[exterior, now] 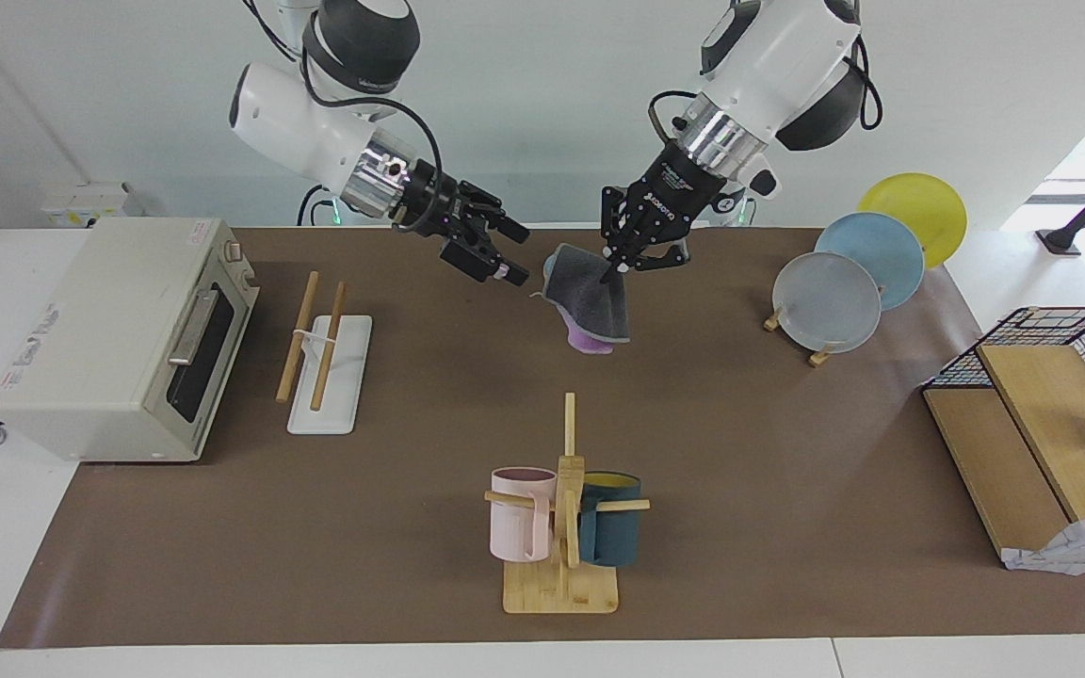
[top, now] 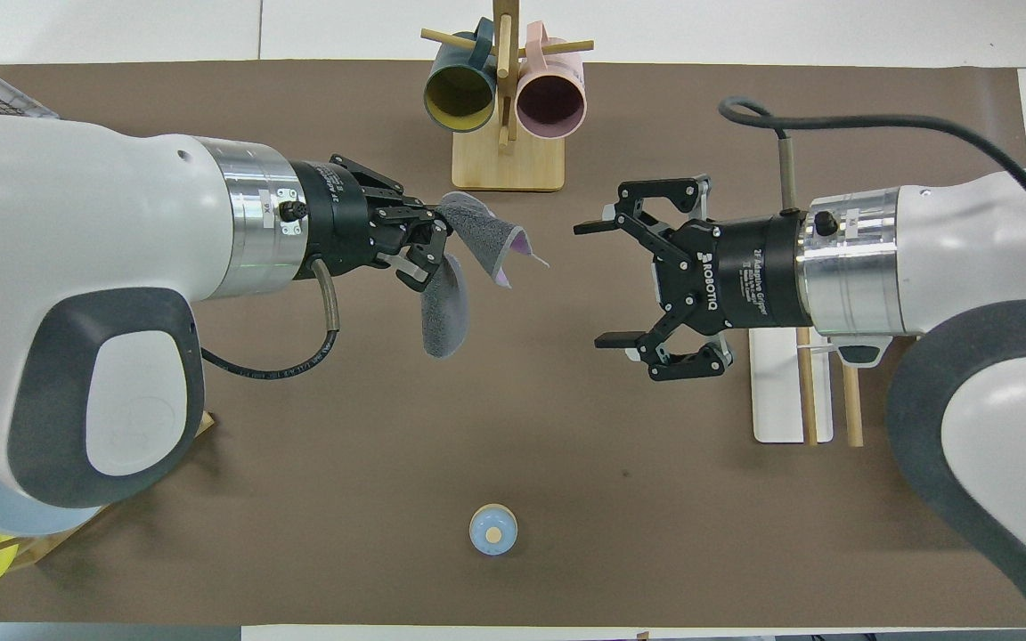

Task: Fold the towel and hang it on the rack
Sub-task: 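Grasp the towel with the right gripper while the left gripper releases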

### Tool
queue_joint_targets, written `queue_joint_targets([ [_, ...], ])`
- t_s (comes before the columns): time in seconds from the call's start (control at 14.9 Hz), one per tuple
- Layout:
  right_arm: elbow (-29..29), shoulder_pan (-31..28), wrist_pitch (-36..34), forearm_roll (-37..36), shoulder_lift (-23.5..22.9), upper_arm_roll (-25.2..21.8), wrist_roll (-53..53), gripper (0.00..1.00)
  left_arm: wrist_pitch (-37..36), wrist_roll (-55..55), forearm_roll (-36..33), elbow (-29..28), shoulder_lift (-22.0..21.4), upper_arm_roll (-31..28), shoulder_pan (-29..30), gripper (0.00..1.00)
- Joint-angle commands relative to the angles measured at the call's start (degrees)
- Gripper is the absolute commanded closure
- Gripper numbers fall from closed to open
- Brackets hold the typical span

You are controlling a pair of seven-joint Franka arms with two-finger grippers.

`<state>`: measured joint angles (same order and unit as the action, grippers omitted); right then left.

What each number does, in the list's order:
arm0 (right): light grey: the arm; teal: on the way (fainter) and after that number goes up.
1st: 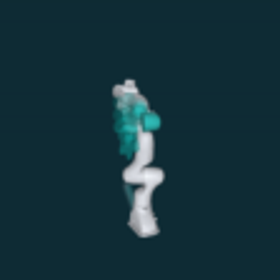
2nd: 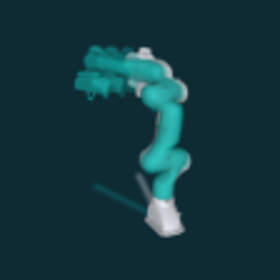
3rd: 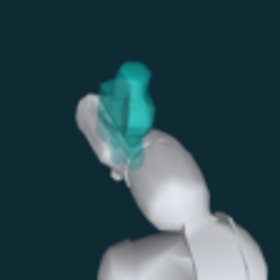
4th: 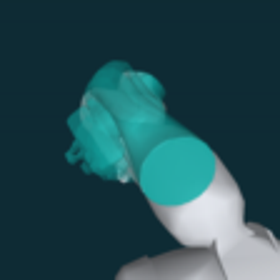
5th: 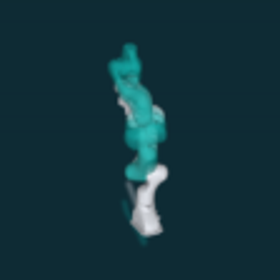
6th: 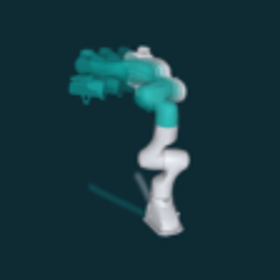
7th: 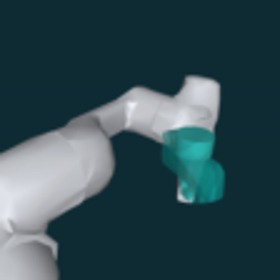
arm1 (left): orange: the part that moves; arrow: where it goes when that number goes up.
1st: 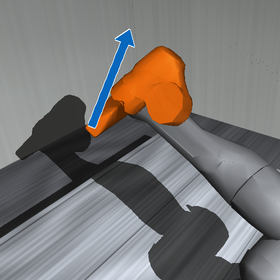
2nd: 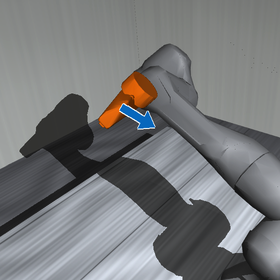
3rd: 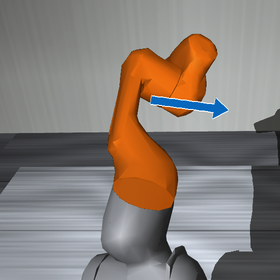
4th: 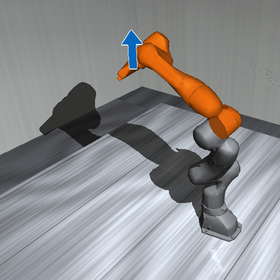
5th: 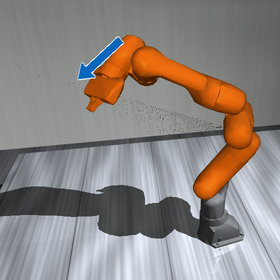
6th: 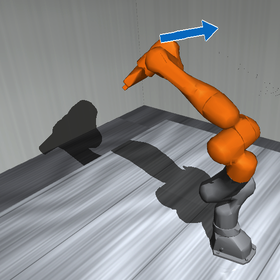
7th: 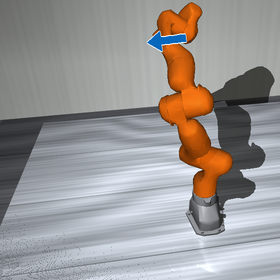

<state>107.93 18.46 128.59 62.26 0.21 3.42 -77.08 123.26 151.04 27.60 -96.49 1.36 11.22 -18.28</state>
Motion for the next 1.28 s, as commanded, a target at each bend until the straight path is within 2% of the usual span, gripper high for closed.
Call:
queue_joint_targets([
  [0.0,0.09,2.63,4.82,3.21,-1.17,0.1,-2.11,0.0,1.37,0.92,0.7,-2.74,-2.24,-0.49,-0.62,1.0],
  [0.34,-0.96,4.74,9.84,3.57,-3.63,0.1,-1.67,0.0,2.16,1.97,0.44,-3.0,-2.33,-0.49,-0.62,1.0],
  [0.67,-6.49,6.94,15.2,3.4,-9.25,0.18,-1.49,0.0,2.16,2.15,0.35,-3.09,-2.33,-0.49,-0.62,1.0],
  [0.94,-6.85,7.11,15.9,3.31,-9.44,0.18,0.35,0.0,2.16,2.5,0.35,-3.09,-2.33,-0.49,-0.62,1.0],
  [1.01,-6.85,7.29,15.91,3.31,-9.44,0.18,0.7,0.16,2.16,2.5,0.35,-3.09,-2.33,-0.49,-0.62,1.0],
  [1.08,-6.76,7.2,15.82,3.39,-9.52,0.18,2.1,0.43,2.16,2.59,0.35,-3.09,-2.33,-0.49,-0.62,1.0],
  [1.14,-6.94,7.03,15.3,3.31,-9.52,0.18,2.98,0.64,2.16,2.85,0.35,-3.09,-2.33,-0.49,-0.62,1.0],
  [1.21,-7.03,7.11,15.03,2.87,-9.52,0.18,3.69,0.82,2.16,2.85,0.35,-3.09,-2.33,-0.49,-0.53,1.0],
])
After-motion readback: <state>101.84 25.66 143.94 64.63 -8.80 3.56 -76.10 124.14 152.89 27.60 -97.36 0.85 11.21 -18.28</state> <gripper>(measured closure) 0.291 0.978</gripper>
